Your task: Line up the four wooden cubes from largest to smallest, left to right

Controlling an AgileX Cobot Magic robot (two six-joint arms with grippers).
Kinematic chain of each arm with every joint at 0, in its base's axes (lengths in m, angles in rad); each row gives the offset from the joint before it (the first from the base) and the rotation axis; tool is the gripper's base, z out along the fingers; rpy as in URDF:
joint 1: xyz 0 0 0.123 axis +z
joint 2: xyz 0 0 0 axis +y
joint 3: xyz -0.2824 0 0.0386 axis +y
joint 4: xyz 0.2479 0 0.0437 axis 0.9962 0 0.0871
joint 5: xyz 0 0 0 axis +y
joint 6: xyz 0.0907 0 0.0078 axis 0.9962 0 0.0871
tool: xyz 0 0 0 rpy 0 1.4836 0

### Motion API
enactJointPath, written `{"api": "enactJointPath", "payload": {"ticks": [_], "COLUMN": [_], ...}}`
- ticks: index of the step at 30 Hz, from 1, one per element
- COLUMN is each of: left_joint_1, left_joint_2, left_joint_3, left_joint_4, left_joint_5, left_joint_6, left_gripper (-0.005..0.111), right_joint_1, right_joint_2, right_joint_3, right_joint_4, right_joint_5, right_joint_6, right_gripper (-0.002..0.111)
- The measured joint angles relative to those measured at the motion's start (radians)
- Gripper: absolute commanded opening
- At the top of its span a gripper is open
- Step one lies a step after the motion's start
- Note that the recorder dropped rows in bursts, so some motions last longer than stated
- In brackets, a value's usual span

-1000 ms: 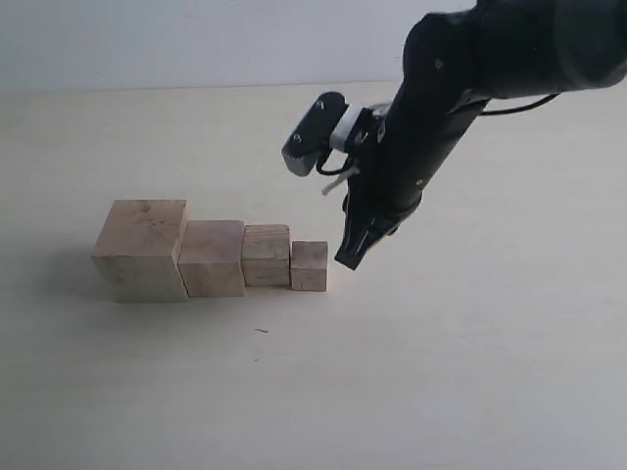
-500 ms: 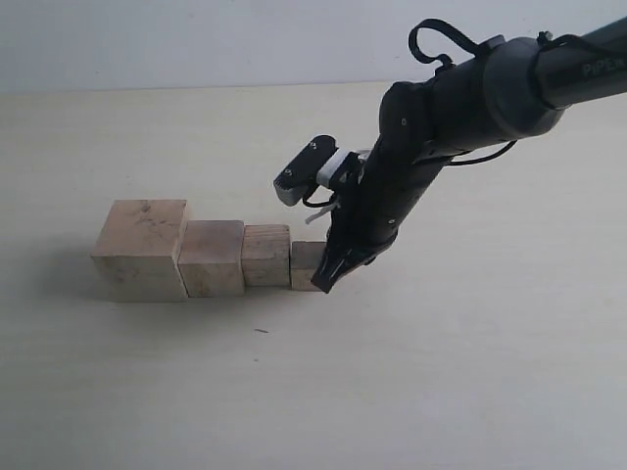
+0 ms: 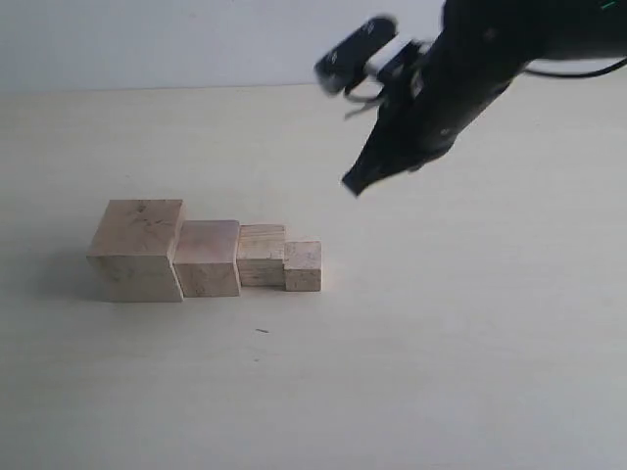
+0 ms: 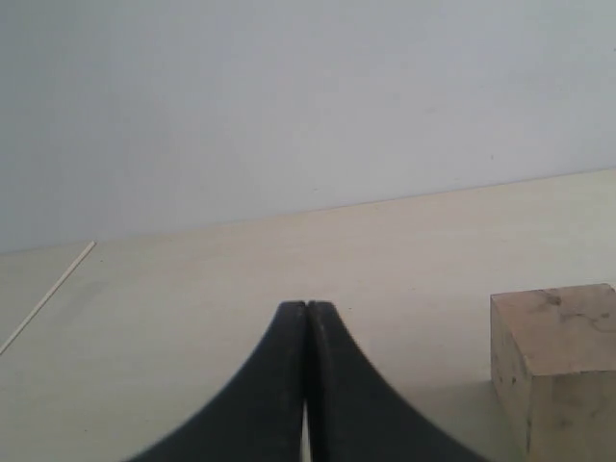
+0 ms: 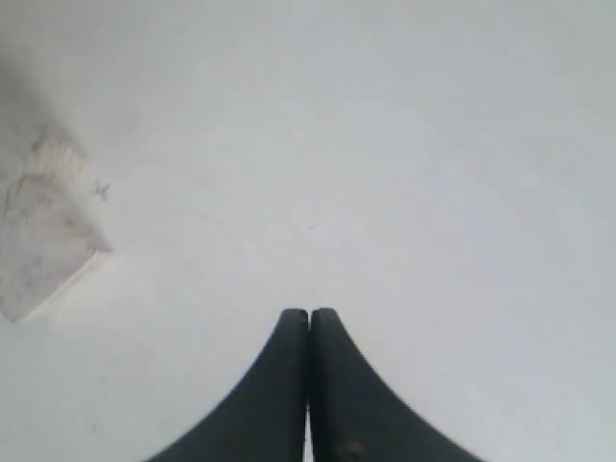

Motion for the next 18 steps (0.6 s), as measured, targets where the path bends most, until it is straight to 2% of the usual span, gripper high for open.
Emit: {"api": "enactJointPath", "payload": {"ticks": [3,5,11,14,18], "left_joint_1": [0.0,0.0,0.0,0.0,0.0], "left_joint_2": [0.0,0.0,0.0,0.0,0.0], "left_joint_3": [0.0,0.0,0.0,0.0,0.0], "left_joint_4": [0.0,0.0,0.0,0.0,0.0], "left_joint_5": [0.0,0.0,0.0,0.0,0.0], "left_joint_6": [0.0,0.0,0.0,0.0,0.0], "left_gripper": [0.0,0.0,0.0,0.0,0.0], "right_joint_1": [-0.006,-0.006,-0.006,-0.006,-0.006], "right_joint_2": [-0.224,-0.404,-0.87,-1.189,-1.501], "right_joint_3": [0.117,0.254,0.717,0.987,1.149], "right_joint_4": [-0.074,-0.084,-0.09,-0.09,-0.092], "right_joint_5": [-0.097,-0.201,-0.427,-0.566,-0.584], "right_joint_6": [0.172,0.242,0.325,0.37,0.406], "right_gripper": [0.0,0.0,0.0,0.0,0.0]}}
